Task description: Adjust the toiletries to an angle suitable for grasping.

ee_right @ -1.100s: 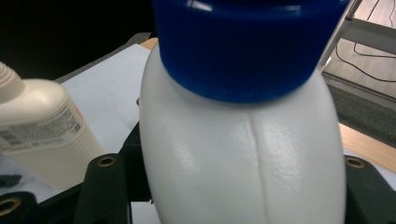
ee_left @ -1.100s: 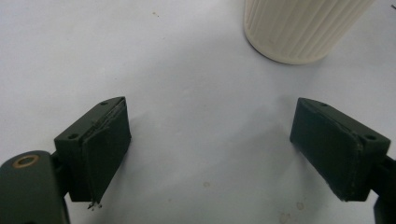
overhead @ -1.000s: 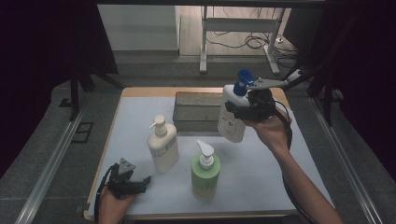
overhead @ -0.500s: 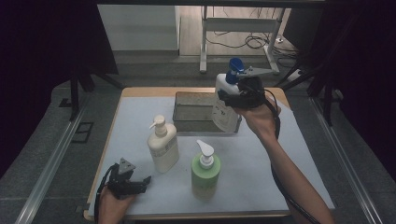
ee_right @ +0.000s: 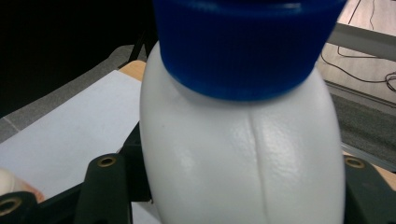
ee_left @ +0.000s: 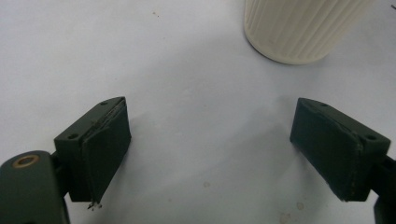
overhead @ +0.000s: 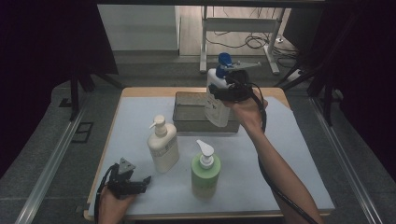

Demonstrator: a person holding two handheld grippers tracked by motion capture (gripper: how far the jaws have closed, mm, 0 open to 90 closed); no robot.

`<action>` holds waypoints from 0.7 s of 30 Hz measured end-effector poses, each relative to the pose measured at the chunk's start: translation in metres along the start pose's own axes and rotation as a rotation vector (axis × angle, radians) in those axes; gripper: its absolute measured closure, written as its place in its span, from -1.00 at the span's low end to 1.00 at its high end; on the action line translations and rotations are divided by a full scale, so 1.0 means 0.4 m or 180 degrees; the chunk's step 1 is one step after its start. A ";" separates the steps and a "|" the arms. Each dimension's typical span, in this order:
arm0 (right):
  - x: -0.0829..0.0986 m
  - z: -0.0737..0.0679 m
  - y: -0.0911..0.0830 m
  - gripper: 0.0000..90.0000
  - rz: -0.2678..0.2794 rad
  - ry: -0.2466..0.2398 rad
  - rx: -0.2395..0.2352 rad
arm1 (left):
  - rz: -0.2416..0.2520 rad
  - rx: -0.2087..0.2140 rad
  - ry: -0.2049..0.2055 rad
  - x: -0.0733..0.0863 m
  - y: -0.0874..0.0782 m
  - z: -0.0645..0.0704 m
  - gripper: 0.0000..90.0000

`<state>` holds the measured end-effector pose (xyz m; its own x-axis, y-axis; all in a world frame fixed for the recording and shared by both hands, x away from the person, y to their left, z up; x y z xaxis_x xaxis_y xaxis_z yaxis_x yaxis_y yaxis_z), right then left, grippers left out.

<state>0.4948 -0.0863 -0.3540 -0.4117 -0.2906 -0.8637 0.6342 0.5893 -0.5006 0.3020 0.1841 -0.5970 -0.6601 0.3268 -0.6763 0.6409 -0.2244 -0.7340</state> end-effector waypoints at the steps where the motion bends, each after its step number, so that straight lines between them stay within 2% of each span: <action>1: -0.002 -0.001 0.005 -0.11 0.0010 0.0010 0.0001 | 0.0000 0.0001 -0.0001 0.000 0.000 0.000 -0.73; 6: -0.010 -0.001 0.029 -0.10 0.0050 0.0073 0.0032 | 0.0000 0.0001 -0.0001 0.000 0.000 0.000 -0.73; 17: -0.029 0.001 0.083 -0.10 0.0060 0.0097 0.0123 | 0.0002 0.0001 -0.0002 0.000 0.000 0.000 -0.73; 21: -0.036 0.001 0.106 -0.10 0.0058 0.0056 0.0141 | 0.0001 0.0001 -0.0001 0.000 0.000 0.000 -0.73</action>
<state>0.5278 -0.0575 -0.3628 -0.4110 -0.2667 -0.8718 0.6699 0.5603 -0.4872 0.3020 0.1841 -0.5971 -0.6600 0.3265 -0.6766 0.6410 -0.2248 -0.7339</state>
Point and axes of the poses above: each handheld gripper's, and its own axes: y roughly forward along the jaws, x roughly out of its underside, z roughly to its right, the point moved 10 cm from there along y, roughly forward along the jaws, and after that the axes turned 7 degrees about -x, right-handed, at the moved point
